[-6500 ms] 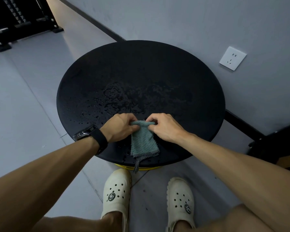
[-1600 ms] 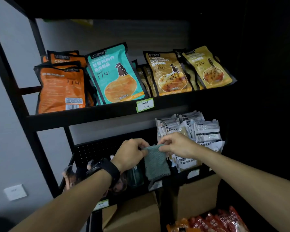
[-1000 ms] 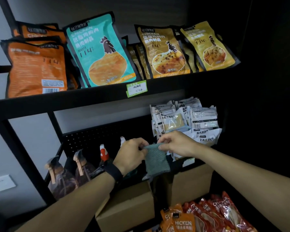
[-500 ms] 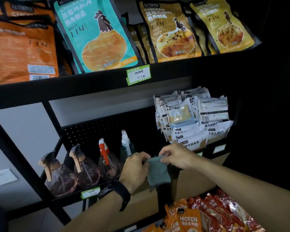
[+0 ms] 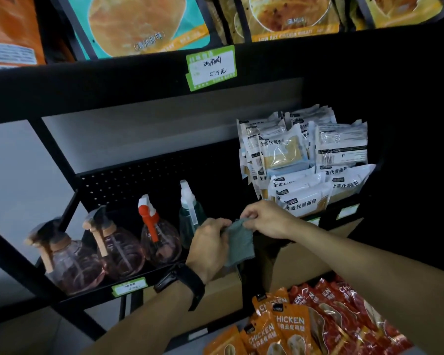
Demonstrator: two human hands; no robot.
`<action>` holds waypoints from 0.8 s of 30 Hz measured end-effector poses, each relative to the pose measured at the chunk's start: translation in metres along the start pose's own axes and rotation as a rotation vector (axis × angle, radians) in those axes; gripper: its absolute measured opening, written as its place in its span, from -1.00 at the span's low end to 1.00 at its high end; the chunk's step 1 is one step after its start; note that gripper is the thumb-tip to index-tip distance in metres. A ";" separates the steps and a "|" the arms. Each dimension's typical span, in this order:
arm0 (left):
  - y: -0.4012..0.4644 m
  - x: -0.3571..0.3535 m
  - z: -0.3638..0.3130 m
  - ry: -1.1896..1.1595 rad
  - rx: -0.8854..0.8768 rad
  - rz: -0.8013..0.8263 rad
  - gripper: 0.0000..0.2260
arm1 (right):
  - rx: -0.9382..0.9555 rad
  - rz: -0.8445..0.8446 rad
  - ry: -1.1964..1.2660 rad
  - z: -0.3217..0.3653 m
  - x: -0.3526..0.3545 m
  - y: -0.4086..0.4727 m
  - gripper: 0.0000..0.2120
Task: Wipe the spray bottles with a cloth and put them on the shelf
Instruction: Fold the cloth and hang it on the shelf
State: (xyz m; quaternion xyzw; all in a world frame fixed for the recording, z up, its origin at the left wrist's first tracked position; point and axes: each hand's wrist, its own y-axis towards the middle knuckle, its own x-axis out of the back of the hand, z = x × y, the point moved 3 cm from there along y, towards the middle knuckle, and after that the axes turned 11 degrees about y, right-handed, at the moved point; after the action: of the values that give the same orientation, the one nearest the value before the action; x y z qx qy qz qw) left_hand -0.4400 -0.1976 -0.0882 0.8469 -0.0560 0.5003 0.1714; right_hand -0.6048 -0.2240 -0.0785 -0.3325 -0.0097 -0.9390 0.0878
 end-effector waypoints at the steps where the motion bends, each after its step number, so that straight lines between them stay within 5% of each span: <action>1: 0.002 -0.002 0.002 -0.006 0.005 0.004 -0.71 | -0.002 -0.008 -0.015 0.000 -0.001 0.003 -0.87; 13: 0.009 -0.024 0.015 -0.070 -0.014 0.051 -0.60 | -0.057 -0.056 -0.029 -0.018 -0.017 0.035 -0.87; 24: 0.009 -0.026 0.020 0.005 -0.026 0.075 -0.75 | -0.013 -0.127 -0.127 -0.025 -0.029 0.037 -0.76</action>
State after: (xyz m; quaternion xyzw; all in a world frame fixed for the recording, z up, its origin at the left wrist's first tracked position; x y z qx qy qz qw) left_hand -0.4385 -0.2147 -0.1174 0.8407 -0.0938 0.5076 0.1636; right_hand -0.5919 -0.2572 -0.1173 -0.3907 -0.0303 -0.9197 0.0251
